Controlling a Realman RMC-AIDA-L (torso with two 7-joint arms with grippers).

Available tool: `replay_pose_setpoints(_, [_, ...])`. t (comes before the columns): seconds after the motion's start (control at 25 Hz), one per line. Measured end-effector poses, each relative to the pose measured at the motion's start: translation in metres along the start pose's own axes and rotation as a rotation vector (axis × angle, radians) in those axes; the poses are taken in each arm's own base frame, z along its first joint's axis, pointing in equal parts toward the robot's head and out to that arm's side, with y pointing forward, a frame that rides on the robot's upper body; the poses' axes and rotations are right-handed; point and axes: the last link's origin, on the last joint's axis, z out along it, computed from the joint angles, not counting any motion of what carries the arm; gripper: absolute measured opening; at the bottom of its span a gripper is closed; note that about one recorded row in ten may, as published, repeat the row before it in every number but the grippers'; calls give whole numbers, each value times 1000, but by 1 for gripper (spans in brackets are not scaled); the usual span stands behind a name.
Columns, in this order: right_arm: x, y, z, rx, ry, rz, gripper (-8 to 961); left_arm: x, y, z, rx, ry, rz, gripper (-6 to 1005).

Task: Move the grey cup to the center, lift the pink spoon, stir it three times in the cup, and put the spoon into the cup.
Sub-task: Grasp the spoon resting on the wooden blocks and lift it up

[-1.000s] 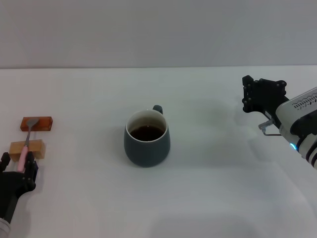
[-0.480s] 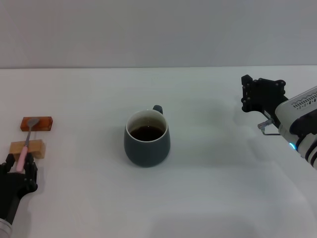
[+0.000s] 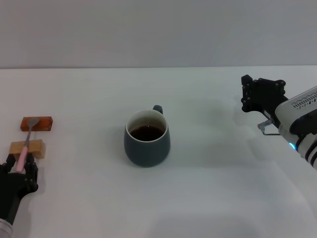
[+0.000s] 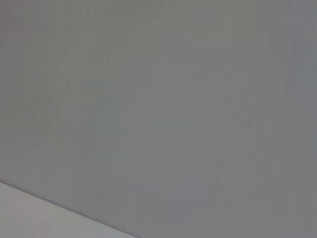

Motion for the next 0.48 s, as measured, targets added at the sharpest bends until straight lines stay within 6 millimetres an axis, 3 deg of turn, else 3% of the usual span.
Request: replay_pose_setpoints(0.48, [1, 2, 0, -11, 2, -8, 5, 1, 4, -1, -10, 6, -10, 404])
